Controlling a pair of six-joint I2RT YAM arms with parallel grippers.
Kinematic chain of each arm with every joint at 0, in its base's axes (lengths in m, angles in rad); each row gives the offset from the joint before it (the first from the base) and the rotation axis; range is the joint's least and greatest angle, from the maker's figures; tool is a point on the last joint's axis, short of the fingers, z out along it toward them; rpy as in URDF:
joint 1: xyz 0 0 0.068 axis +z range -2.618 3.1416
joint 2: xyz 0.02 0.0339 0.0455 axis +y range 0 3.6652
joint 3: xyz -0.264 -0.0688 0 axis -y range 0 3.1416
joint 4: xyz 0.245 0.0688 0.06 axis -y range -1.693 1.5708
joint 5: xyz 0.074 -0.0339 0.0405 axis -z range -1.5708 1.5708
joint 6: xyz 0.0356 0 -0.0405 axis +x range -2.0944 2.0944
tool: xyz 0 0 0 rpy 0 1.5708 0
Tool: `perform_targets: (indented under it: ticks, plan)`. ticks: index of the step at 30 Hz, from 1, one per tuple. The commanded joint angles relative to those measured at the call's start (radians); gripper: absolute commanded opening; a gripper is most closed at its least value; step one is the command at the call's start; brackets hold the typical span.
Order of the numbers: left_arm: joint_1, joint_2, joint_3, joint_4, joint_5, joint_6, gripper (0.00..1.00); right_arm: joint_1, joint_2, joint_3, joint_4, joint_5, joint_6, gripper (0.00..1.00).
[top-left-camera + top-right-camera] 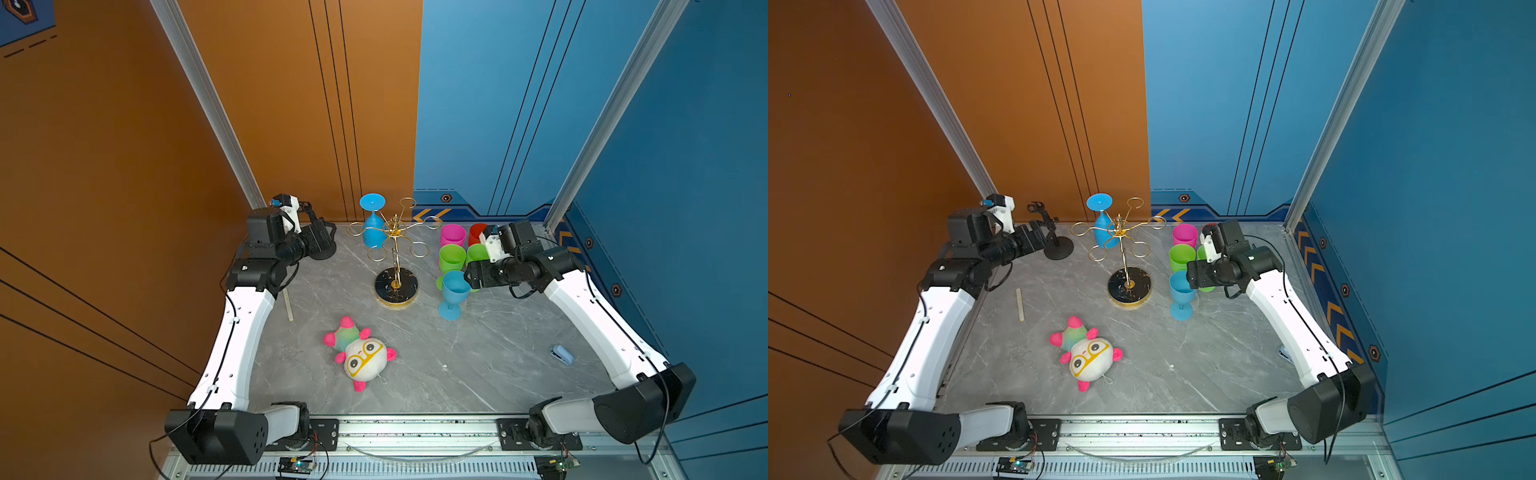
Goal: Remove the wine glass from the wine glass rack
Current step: 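Reach the left gripper to the last blue glass foot on the rack and close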
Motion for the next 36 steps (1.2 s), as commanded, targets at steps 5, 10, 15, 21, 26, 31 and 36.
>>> perform_targets:
  ticks: [5,10,15,21,26,31,36]
  plan:
    - [0.014,0.228,0.23,0.049,0.228,-0.065,0.71,-0.002,-0.095,-0.051,0.083,-0.198,0.004,0.88]
    - [0.007,0.37,0.355,0.049,0.29,-0.11,0.64,-0.002,-0.142,-0.085,0.108,-0.226,0.008,0.89]
    - [-0.013,0.492,0.458,0.049,0.364,-0.151,0.56,-0.003,-0.17,-0.107,0.119,-0.248,0.02,0.88]
    - [-0.029,0.575,0.518,0.047,0.374,-0.178,0.52,-0.002,-0.198,-0.123,0.122,-0.259,0.025,0.89]
    - [-0.043,0.628,0.566,0.028,0.366,-0.18,0.48,-0.004,-0.2,-0.133,0.129,-0.264,0.027,0.89]
    - [-0.059,0.659,0.599,0.016,0.372,-0.178,0.44,-0.004,-0.195,-0.142,0.136,-0.271,0.032,0.89]
    - [-0.061,0.675,0.606,0.003,0.373,-0.179,0.42,-0.003,-0.205,-0.149,0.147,-0.282,0.037,0.89]
